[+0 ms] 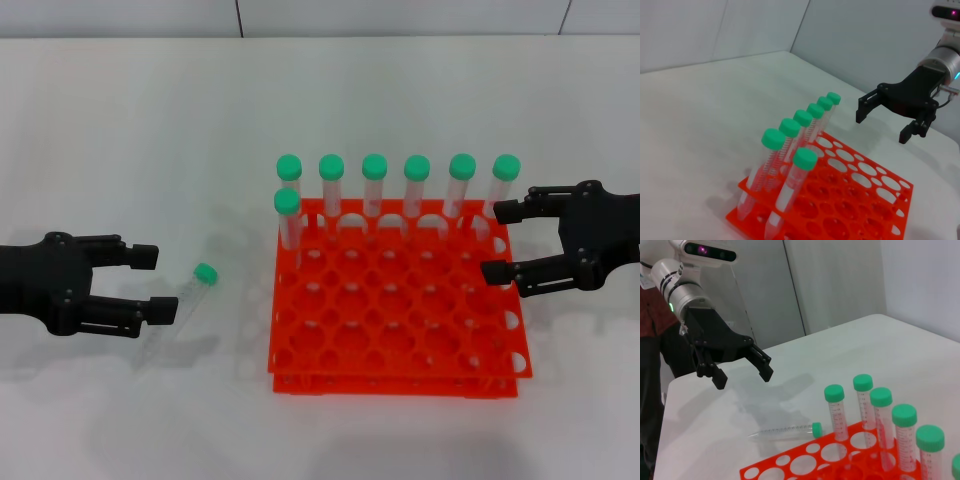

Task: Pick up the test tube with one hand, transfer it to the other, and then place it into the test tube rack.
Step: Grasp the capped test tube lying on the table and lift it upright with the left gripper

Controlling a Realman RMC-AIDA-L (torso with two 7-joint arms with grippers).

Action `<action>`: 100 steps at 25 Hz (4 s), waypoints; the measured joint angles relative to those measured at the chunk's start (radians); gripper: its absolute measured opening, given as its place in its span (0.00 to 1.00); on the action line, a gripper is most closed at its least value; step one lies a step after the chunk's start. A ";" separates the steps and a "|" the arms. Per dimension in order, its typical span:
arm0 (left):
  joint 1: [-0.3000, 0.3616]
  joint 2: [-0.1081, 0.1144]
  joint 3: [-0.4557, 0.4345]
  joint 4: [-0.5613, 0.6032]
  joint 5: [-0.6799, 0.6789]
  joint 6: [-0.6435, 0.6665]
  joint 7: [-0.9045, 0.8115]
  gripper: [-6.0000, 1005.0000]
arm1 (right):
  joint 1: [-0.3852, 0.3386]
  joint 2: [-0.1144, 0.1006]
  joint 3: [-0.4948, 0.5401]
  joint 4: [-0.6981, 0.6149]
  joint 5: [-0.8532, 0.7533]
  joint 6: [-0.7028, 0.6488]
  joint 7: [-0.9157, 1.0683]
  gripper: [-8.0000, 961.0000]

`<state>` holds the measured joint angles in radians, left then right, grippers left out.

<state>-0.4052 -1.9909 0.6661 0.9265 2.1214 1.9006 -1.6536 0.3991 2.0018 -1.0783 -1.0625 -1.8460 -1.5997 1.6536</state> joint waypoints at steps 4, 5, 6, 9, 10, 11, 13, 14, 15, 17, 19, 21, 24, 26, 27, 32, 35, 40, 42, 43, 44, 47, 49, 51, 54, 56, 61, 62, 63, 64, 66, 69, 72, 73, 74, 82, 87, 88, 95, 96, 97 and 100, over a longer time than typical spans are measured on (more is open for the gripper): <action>0.000 0.000 -0.001 0.000 0.000 0.000 0.000 0.88 | 0.001 0.000 0.000 0.000 0.000 0.000 0.000 0.86; 0.000 0.000 0.000 0.000 0.000 0.000 0.000 0.88 | 0.000 0.001 0.000 -0.001 0.000 0.000 0.000 0.86; 0.000 0.000 0.000 0.000 0.000 0.000 0.000 0.88 | 0.000 0.001 0.000 -0.001 0.000 0.000 0.000 0.86; 0.000 0.000 0.002 0.000 0.000 0.000 0.000 0.88 | -0.001 0.003 0.000 -0.001 0.000 0.000 -0.001 0.86; 0.000 0.000 0.002 0.000 0.000 0.000 0.000 0.88 | -0.001 0.003 0.000 -0.001 0.000 0.001 -0.001 0.86; 0.000 0.000 0.002 0.000 0.000 0.000 0.000 0.88 | -0.001 0.004 0.000 -0.001 0.000 0.002 -0.001 0.86; 0.000 0.001 0.001 0.000 0.000 0.000 0.000 0.88 | 0.000 0.005 0.000 0.001 0.001 0.005 -0.002 0.86; 0.000 0.001 0.001 0.000 0.000 0.000 0.000 0.88 | 0.000 0.005 0.000 0.002 0.001 0.006 -0.004 0.86; 0.000 0.002 0.000 0.000 0.000 0.000 -0.002 0.88 | 0.000 0.005 0.000 0.004 0.001 0.007 -0.006 0.86; 0.000 0.003 -0.001 0.000 0.005 -0.001 -0.011 0.88 | 0.001 0.005 0.001 0.008 0.001 0.010 -0.011 0.86; 0.000 0.008 -0.002 0.003 0.015 -0.003 -0.037 0.87 | -0.001 0.005 0.001 0.009 0.001 0.017 -0.012 0.86; -0.004 0.013 -0.003 0.006 0.032 -0.008 -0.068 0.87 | -0.003 0.005 0.001 0.009 0.002 0.019 -0.012 0.86; -0.027 0.029 -0.009 0.011 0.083 -0.018 -0.151 0.87 | -0.006 0.007 0.002 0.008 0.004 0.019 -0.012 0.86; -0.043 0.045 -0.013 0.018 0.094 -0.014 -0.216 0.87 | -0.008 0.008 0.003 0.008 0.013 0.020 -0.012 0.86; -0.050 0.054 -0.015 0.029 0.097 -0.010 -0.249 0.87 | -0.009 0.008 0.003 0.009 0.019 0.021 -0.012 0.86; -0.079 0.069 -0.012 0.100 0.173 -0.003 -0.388 0.87 | -0.016 0.010 0.000 0.014 0.049 0.039 -0.021 0.86; -0.108 0.072 -0.009 0.118 0.230 0.003 -0.427 0.87 | -0.019 0.011 -0.003 0.019 0.064 0.043 -0.027 0.86; -0.161 0.072 0.006 0.119 0.388 0.003 -0.435 0.87 | -0.019 0.012 -0.005 0.024 0.088 0.046 -0.028 0.86; -0.180 0.064 0.027 0.111 0.450 -0.003 -0.438 0.87 | -0.018 0.012 -0.006 0.024 0.094 0.046 -0.028 0.86; -0.193 0.060 0.040 0.104 0.480 -0.008 -0.441 0.87 | -0.017 0.012 -0.007 0.025 0.096 0.046 -0.028 0.86; -0.207 0.053 0.055 0.094 0.502 -0.015 -0.445 0.87 | -0.017 0.012 -0.007 0.025 0.097 0.046 -0.028 0.86; -0.241 0.039 0.081 0.065 0.551 -0.047 -0.465 0.87 | -0.016 0.014 -0.008 0.026 0.097 0.047 -0.028 0.86; -0.256 0.032 0.090 0.054 0.569 -0.067 -0.478 0.87 | -0.017 0.014 -0.009 0.026 0.098 0.049 -0.028 0.86; -0.268 0.026 0.093 0.045 0.575 -0.081 -0.488 0.87 | -0.017 0.015 -0.009 0.026 0.098 0.049 -0.028 0.86; -0.284 0.016 0.094 0.028 0.576 -0.087 -0.492 0.87 | -0.018 0.016 -0.009 0.026 0.099 0.051 -0.033 0.86; -0.290 0.008 0.095 0.023 0.578 -0.089 -0.492 0.87 | -0.019 0.017 -0.009 0.026 0.099 0.052 -0.037 0.86; -0.291 -0.007 0.110 0.014 0.576 -0.090 -0.492 0.87 | -0.019 0.018 -0.011 0.028 0.099 0.052 -0.038 0.86; -0.290 -0.009 0.111 0.014 0.575 -0.092 -0.491 0.87 | -0.019 0.018 -0.011 0.028 0.099 0.052 -0.038 0.86; -0.289 -0.012 0.113 0.014 0.574 -0.093 -0.490 0.87 | -0.019 0.018 -0.012 0.028 0.099 0.052 -0.038 0.86; -0.288 -0.013 0.114 0.014 0.573 -0.094 -0.489 0.87 | -0.019 0.018 -0.014 0.029 0.099 0.052 -0.038 0.86; -0.285 -0.019 0.119 0.014 0.573 -0.096 -0.487 0.87 | -0.019 0.018 -0.020 0.029 0.103 0.053 -0.038 0.86; -0.280 -0.028 0.137 0.013 0.572 -0.101 -0.480 0.87 | -0.019 0.018 -0.023 0.029 0.108 0.053 -0.039 0.86; -0.280 -0.031 0.142 0.008 0.572 -0.103 -0.477 0.87 | -0.019 0.018 -0.023 0.029 0.109 0.054 -0.039 0.86; -0.280 -0.032 0.144 0.005 0.572 -0.104 -0.476 0.87 | -0.019 0.018 -0.023 0.029 0.109 0.054 -0.040 0.86; -0.280 -0.032 0.146 0.003 0.572 -0.105 -0.474 0.87 | -0.019 0.018 -0.023 0.029 0.109 0.054 -0.040 0.86; -0.285 -0.032 0.157 -0.028 0.574 -0.133 -0.465 0.87 | -0.019 0.018 -0.023 0.029 0.110 0.053 -0.045 0.86; -0.285 -0.033 0.161 -0.035 0.578 -0.145 -0.464 0.87 | -0.022 0.018 -0.023 0.029 0.110 0.053 -0.045 0.86; -0.285 -0.033 0.161 -0.037 0.579 -0.148 -0.464 0.87 | -0.022 0.018 -0.023 0.029 0.110 0.053 -0.045 0.86; -0.283 -0.034 0.175 -0.040 0.582 -0.155 -0.465 0.81 | -0.022 0.019 -0.023 0.029 0.111 0.050 -0.045 0.86; -0.284 -0.034 0.175 -0.040 0.581 -0.153 -0.465 0.79 | -0.022 0.019 -0.023 0.029 0.112 0.049 -0.045 0.86; -0.285 -0.034 0.175 -0.040 0.580 -0.152 -0.465 0.77 | -0.022 0.020 -0.023 0.029 0.112 0.048 -0.045 0.86; -0.285 -0.036 0.178 -0.040 0.580 -0.149 -0.465 0.72 | -0.022 0.020 -0.023 0.029 0.112 0.047 -0.045 0.86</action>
<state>-0.6903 -2.0271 0.8441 0.8865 2.7012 1.7512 -2.1187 0.3770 2.0219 -1.1013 -1.0339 -1.7339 -1.5529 1.6088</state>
